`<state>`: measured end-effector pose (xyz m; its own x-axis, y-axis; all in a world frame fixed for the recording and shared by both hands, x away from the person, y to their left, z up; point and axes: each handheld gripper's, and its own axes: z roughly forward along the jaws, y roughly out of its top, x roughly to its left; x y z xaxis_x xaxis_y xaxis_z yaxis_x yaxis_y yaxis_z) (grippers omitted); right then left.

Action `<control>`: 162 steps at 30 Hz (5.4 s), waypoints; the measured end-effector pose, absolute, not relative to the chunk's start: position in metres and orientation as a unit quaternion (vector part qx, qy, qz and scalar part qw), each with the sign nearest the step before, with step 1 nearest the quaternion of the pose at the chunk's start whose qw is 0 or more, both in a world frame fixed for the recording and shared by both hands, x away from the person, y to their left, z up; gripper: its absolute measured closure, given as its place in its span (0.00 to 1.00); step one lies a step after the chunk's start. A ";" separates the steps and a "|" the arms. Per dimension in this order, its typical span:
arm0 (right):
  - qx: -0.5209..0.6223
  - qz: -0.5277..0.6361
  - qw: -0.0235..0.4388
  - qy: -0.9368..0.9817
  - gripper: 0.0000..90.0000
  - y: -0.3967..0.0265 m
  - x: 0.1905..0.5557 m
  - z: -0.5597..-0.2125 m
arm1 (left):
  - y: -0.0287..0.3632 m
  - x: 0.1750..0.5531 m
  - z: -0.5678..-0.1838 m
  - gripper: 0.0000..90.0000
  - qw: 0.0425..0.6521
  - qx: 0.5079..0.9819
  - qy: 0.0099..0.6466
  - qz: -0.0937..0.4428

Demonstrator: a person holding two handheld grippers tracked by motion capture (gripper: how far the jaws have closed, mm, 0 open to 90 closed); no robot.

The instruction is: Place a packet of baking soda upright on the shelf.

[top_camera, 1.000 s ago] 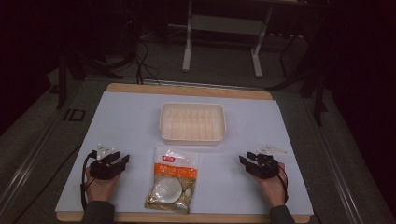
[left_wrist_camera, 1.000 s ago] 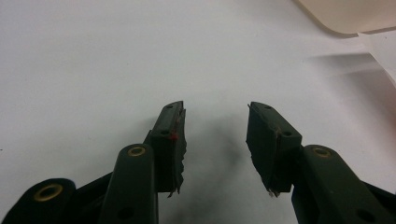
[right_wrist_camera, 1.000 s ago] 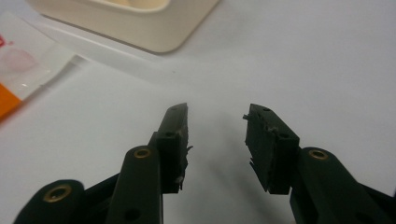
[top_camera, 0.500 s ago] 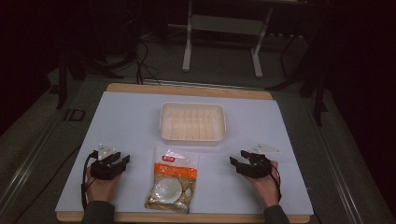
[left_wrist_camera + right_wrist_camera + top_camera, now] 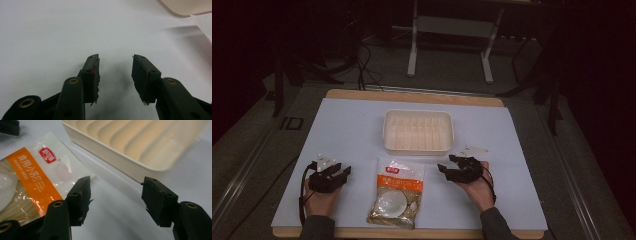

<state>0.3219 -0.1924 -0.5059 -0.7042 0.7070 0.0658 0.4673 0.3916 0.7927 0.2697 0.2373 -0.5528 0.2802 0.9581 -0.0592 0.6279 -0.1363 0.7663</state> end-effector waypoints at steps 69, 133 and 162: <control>0.225 0.400 0.004 0.888 0.43 -0.060 0.370 -0.546 | 0.236 0.270 -0.553 0.61 0.349 0.719 0.551 0.238; 0.169 0.365 0.027 0.915 1.00 -0.064 0.347 -0.481 | 0.234 0.270 -0.553 0.60 0.345 0.721 0.551 0.241; 0.170 0.444 0.043 0.879 1.00 -0.079 0.333 -0.411 | 0.235 0.270 -0.553 0.60 0.345 0.720 0.552 0.239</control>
